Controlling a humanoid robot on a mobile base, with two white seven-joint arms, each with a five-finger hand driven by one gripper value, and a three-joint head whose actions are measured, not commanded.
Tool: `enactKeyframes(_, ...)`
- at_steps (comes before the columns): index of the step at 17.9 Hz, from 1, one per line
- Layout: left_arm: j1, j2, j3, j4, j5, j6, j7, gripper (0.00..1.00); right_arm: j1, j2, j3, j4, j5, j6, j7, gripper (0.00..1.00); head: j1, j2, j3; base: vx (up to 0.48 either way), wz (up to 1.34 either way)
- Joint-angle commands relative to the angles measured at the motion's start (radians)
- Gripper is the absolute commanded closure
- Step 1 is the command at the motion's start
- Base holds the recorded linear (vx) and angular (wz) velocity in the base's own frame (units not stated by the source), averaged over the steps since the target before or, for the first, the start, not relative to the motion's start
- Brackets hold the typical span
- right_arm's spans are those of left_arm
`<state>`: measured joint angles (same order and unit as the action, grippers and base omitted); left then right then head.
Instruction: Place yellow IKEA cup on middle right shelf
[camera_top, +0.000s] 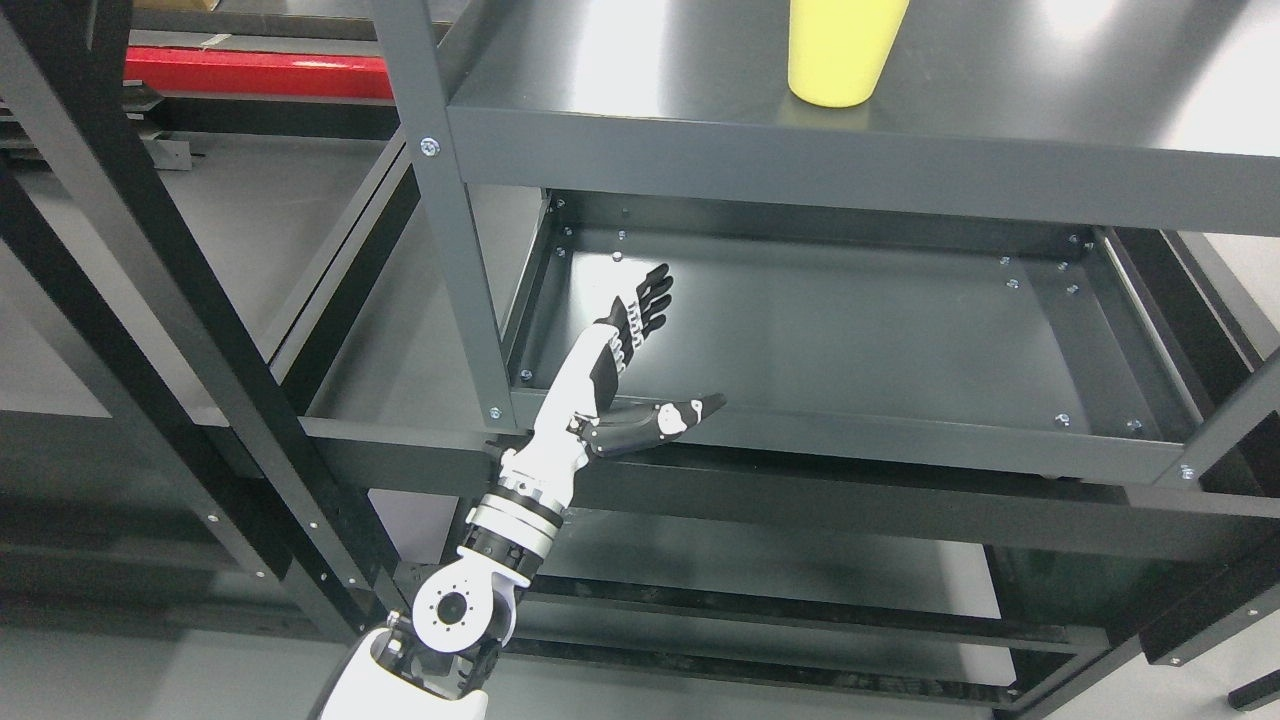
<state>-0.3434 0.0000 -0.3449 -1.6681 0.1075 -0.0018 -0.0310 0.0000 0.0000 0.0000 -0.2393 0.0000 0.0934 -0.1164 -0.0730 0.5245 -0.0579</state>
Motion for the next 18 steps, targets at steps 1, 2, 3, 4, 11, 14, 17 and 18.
enactKeyframes(1,0.027,0.017,0.084,-0.051,-0.009,0.019,-0.007,0.01,0.014,-0.017,0.017,0.000,-0.025,0.000,0.000,0.01,0.0000,0.000,0.000,0.000,0.00)
enactKeyframes(2,0.038,0.017,0.095,-0.059,-0.009,0.020,-0.007,0.01,0.014,-0.017,0.017,0.000,-0.025,0.000,0.000,0.00,0.0000,0.000,0.000,0.000,0.00)
enactKeyframes(3,0.047,0.017,0.101,-0.064,-0.009,0.020,-0.007,0.01,0.014,-0.017,0.017,0.000,-0.025,0.000,0.000,0.01,0.0000,0.000,0.000,0.000,0.00)
enactKeyframes(4,0.064,0.017,0.106,-0.070,-0.008,0.019,-0.007,0.01,0.014,-0.017,0.017,0.000,-0.025,0.000,0.000,0.01,0.0000,0.000,0.000,0.000,0.00)
enactKeyframes(11,0.099,0.017,0.126,-0.082,-0.008,0.017,-0.006,0.01,0.014,-0.017,0.017,0.000,-0.025,0.000,0.000,0.01,0.0000,0.000,0.000,0.000,0.00)
enactKeyframes(14,0.116,0.017,0.127,-0.082,-0.006,0.016,-0.006,0.01,0.014,-0.017,0.017,0.000,-0.025,0.000,0.000,0.01,0.0000,0.000,0.000,0.000,0.00)
enactKeyframes(17,0.132,0.017,0.126,-0.082,-0.003,0.013,-0.007,0.01,0.014,-0.017,0.017,0.000,-0.025,0.000,0.000,0.01,0.0000,0.000,0.000,0.000,0.00)
enactKeyframes(18,0.132,0.017,0.126,-0.082,-0.003,0.011,-0.007,0.01,0.014,-0.017,0.017,0.000,-0.025,0.000,0.000,0.01,0.0000,0.000,0.000,0.000,0.00)
